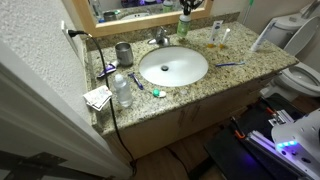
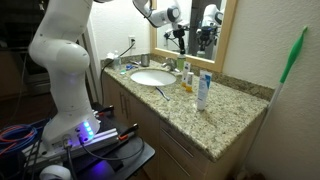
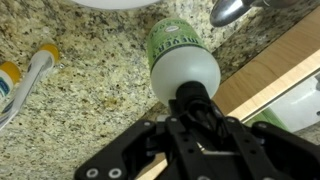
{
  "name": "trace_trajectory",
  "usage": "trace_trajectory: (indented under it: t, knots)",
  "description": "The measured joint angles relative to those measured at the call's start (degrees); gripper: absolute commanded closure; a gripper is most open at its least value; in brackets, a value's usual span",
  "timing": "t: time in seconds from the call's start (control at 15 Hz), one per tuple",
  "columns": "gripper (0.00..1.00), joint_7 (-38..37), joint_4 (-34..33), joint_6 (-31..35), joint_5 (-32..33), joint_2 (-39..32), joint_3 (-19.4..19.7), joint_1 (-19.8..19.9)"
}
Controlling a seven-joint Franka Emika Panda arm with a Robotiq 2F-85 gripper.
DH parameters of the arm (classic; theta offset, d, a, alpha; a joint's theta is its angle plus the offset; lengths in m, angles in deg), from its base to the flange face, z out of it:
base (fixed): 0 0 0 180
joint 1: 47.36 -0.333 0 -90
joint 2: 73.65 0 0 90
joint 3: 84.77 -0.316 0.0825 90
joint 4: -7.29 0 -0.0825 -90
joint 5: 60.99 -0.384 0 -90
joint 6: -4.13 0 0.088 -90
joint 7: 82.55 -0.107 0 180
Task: Move the container from the left of the faucet to the right of the faucet.
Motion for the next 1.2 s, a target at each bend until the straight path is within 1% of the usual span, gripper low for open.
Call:
trace_trajectory:
  t: [0.53, 0.8, 1.0, 1.07, 1.13, 1.2]
  knots:
    - [0.93, -3.0, -9.1, -0.1, 0.3, -8.6, 1.1, 0.0]
    - [0.93, -4.1, -11.5, 0.0, 0.3, -11.4, 1.6, 0.0]
    - [0.93, -4.4, -12.2, -0.3, 0.3, -11.9, 1.6, 0.0]
    - [0.45, -4.4, -12.3, -0.3, 0.3, -11.9, 1.6, 0.0]
    - [0.43, -4.4, -12.3, -0.4, 0.3, -11.9, 1.6, 0.0]
    - [0.38, -4.4, -12.4, -0.8, 0.2, -11.9, 1.6, 0.0]
